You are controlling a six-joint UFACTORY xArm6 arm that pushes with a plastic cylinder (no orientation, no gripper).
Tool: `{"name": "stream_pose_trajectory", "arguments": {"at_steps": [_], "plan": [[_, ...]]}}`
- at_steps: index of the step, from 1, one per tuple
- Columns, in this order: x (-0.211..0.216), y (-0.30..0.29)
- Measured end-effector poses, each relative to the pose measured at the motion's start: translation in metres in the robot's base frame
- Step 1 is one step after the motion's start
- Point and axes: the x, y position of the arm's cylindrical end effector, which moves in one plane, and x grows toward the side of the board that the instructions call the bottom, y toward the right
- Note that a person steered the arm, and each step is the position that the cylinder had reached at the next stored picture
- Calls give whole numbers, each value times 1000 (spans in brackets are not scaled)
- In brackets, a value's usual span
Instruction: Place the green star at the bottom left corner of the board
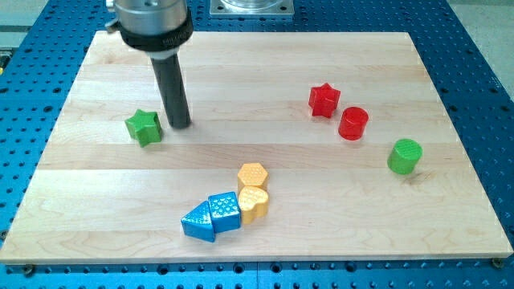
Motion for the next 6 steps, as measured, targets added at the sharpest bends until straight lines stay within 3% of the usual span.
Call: {"name": "stream_pose_trajectory", "arguments": {"at_steps": [2,3,4,5,6], "plan": [[69,-84],[23,-67],[65,-122],[126,-114],[94,-82]]}}
